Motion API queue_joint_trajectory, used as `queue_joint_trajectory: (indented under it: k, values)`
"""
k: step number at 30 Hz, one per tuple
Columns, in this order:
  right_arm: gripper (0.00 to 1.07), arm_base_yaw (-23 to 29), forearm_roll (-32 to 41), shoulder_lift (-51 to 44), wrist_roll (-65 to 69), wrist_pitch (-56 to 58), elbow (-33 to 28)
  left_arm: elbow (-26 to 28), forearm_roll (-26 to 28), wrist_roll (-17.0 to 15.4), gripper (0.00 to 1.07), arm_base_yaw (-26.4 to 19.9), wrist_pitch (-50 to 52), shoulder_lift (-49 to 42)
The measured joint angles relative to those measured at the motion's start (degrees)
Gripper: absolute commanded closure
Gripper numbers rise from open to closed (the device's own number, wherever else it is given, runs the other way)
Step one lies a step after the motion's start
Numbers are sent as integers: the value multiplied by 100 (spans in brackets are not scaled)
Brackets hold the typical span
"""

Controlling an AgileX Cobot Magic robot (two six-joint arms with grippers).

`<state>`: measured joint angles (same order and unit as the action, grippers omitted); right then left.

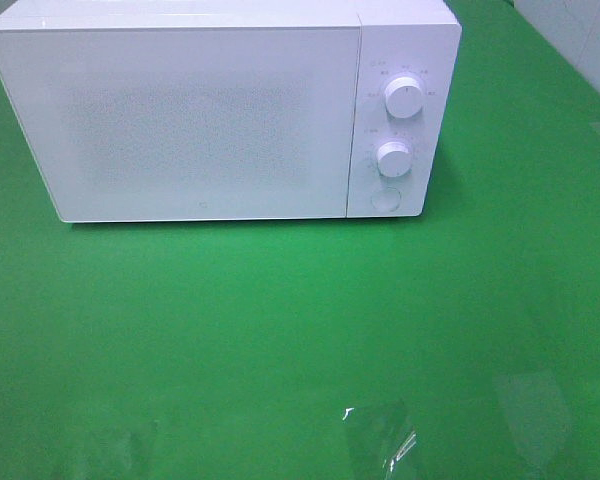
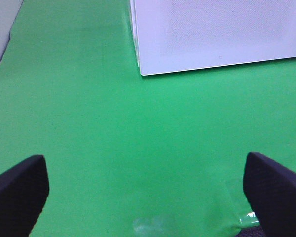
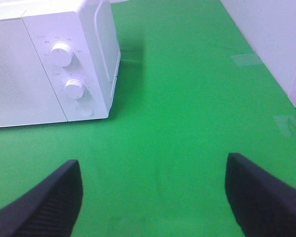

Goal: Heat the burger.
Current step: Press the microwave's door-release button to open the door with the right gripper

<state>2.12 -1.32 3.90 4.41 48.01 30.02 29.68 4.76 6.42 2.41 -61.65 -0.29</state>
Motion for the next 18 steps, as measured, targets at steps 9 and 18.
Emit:
queue_joint_trajectory:
  k: [9,18]
  values:
    - [32,0,0,865,0,-1289,-241,0,0,0,7,0,0,0]
    - [32,0,0,1942,0,-2836,-470,0,0,0,7,0,0,0]
